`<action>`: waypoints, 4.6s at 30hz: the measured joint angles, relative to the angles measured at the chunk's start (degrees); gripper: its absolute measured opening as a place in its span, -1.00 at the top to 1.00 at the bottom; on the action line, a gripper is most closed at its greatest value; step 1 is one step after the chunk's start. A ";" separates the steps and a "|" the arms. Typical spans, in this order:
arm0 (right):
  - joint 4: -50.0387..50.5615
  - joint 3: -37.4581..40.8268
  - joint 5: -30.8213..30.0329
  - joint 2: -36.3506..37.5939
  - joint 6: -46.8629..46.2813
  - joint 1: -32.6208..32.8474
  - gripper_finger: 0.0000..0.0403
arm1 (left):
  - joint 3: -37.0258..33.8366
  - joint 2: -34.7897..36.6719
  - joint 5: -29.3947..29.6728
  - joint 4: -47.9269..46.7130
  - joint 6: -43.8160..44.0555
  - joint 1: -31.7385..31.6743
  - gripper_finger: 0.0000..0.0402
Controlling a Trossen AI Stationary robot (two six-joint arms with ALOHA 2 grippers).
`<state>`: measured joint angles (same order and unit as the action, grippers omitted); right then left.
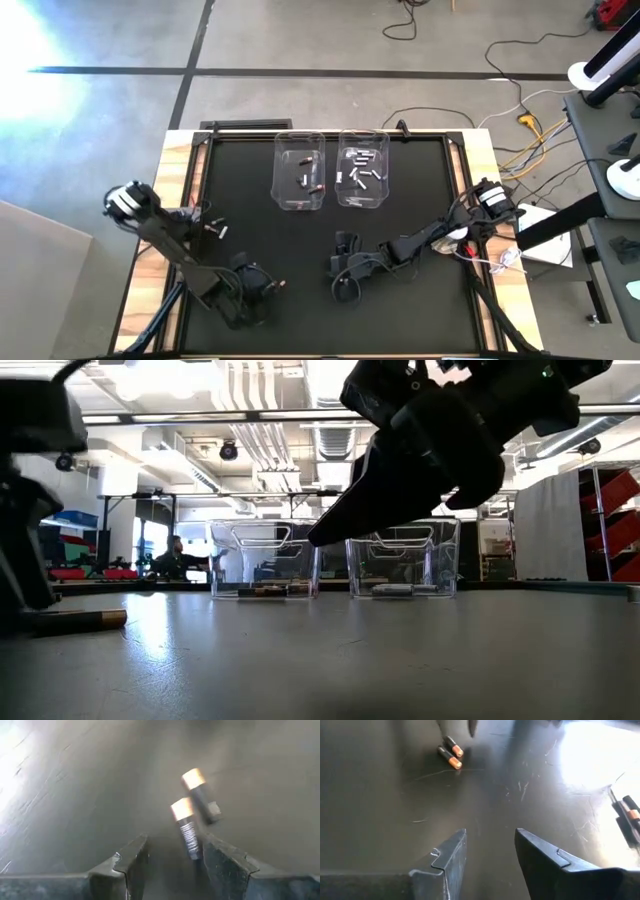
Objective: Sort batteries
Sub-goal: Put the black battery into the left transparent bin
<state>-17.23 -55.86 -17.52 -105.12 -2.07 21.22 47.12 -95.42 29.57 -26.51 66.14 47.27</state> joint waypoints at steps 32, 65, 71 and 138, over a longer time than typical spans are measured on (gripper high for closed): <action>-3.30 0.13 3.04 -1.43 -2.84 3.27 0.18 | 1.69 -1.69 -4.29 -5.96 0.68 -0.11 0.87; -4.26 -21.59 17.97 -22.83 4.04 1.02 0.05 | 6.07 -5.29 -13.45 2.53 0.86 2.34 0.19; -4.33 -21.46 17.76 -22.82 2.65 1.02 0.05 | 10.84 -7.68 -15.03 -3.51 5.92 4.69 0.19; 32.78 -53.11 25.86 -28.97 11.21 -2.27 0.88 | 17.61 -15.74 -9.71 -6.83 7.51 4.39 0.22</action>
<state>15.55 -108.97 8.34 -134.09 9.14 18.95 64.73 -111.15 19.86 -33.35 73.65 51.66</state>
